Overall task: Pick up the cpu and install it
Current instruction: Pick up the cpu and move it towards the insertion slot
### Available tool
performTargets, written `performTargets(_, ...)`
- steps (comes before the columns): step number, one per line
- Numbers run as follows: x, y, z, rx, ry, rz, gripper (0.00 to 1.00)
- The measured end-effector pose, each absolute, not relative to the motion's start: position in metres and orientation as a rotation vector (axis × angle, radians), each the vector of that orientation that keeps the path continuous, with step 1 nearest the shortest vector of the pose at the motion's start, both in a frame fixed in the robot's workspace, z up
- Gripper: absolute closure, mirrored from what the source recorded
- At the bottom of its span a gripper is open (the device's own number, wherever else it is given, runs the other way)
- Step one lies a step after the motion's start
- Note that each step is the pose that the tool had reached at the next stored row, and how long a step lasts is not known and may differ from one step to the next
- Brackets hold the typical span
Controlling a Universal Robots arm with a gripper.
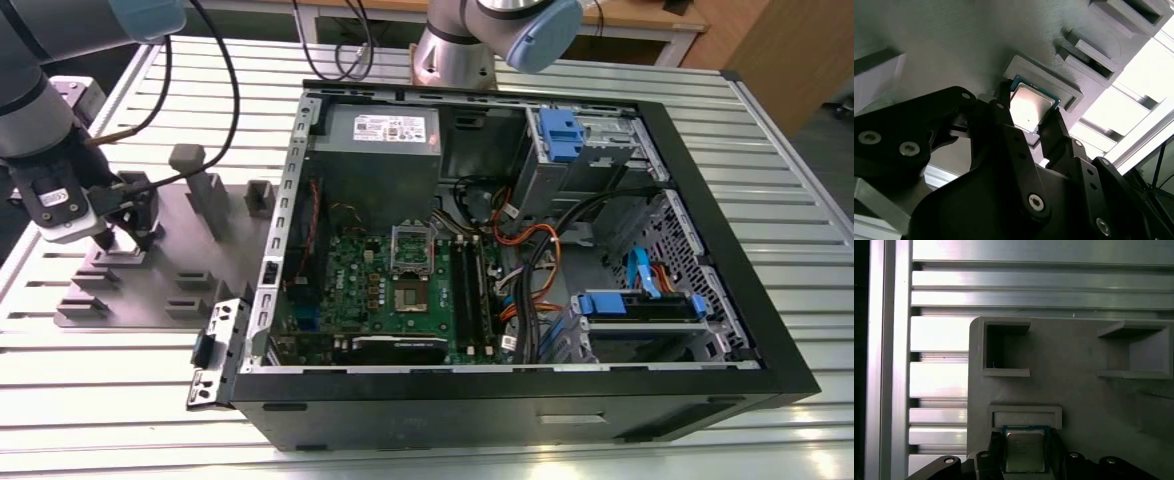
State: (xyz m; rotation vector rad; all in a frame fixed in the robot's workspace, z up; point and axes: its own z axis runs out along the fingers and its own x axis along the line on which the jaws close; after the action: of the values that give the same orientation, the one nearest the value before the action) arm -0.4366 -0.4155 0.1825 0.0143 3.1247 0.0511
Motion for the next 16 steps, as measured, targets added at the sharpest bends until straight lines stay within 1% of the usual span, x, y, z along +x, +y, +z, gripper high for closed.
performTargets(8,-0.4366,-0.4155,0.1920,0.014,3.125,0.051,0.53)
performTargets(16,-0.4366,-0.4155,0.1935,0.014,3.125,0.051,0.53)
